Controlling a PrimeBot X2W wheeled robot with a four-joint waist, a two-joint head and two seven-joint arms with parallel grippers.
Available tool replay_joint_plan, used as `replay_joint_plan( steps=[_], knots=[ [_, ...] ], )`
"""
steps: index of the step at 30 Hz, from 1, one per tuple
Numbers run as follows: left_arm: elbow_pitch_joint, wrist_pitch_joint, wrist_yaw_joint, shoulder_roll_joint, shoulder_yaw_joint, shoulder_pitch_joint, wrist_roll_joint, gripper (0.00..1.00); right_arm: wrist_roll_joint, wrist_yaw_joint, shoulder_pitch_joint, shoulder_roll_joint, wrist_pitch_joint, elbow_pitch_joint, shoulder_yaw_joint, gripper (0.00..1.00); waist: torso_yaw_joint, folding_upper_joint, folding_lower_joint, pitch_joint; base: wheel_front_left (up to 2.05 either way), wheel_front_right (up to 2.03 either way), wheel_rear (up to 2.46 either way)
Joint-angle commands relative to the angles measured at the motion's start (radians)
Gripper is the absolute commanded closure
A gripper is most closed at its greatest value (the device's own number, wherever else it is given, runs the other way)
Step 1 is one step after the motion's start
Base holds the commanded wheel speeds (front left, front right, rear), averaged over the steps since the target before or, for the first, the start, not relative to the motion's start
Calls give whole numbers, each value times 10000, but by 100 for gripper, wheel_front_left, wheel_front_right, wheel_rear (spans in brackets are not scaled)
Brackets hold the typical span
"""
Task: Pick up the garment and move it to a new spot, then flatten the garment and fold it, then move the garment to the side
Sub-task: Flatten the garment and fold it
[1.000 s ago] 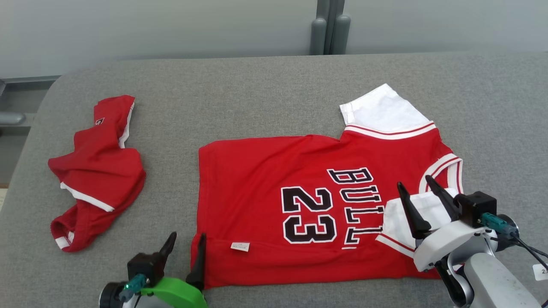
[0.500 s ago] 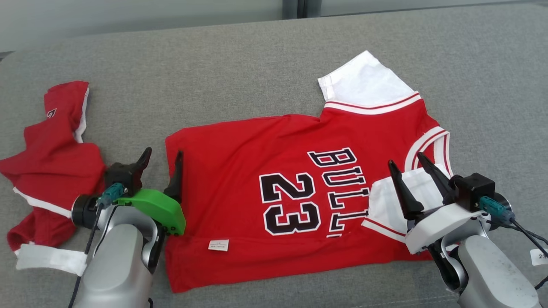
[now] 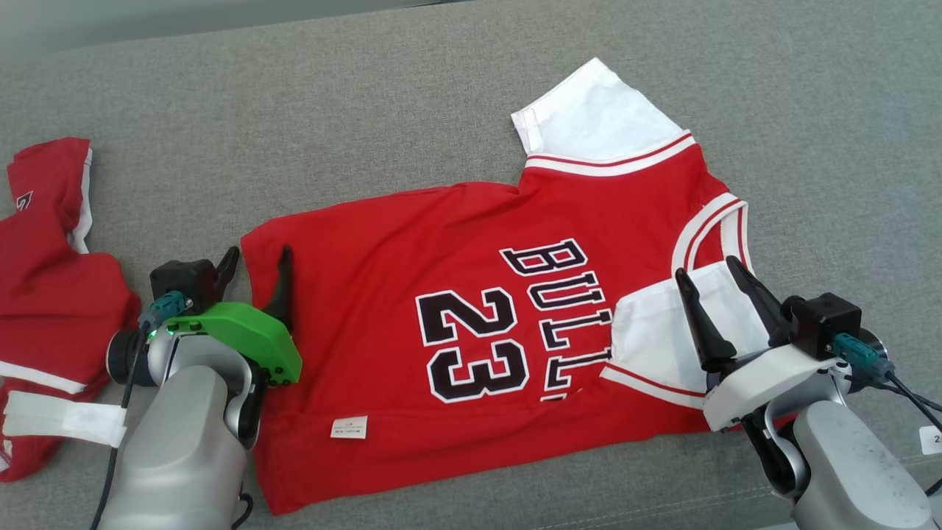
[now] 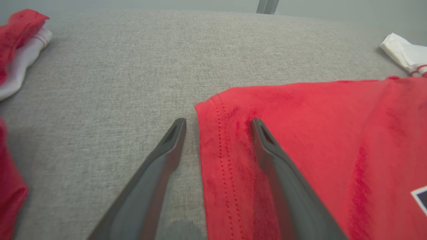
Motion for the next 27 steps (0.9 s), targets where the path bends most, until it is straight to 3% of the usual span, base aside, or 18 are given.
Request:
replay_joint_plan(
  steps=[1,13,27],
  knots=[
    [-137,3,4,31,-29,-138,-104,0,25,-15,-93,3,-4,-1,13,0,21,0,-1,-13,0,0,0],
    [-238,1,5,115,-933,257,-765,0,58,-15,72,36,-4,105,18,0,147,0,-1,-282,0,0,0],
    [-515,2,5,401,-1523,-360,-1997,0,187,-15,-185,-95,-4,-4,74,0,-36,0,-1,36,0,0,0]
  ],
)
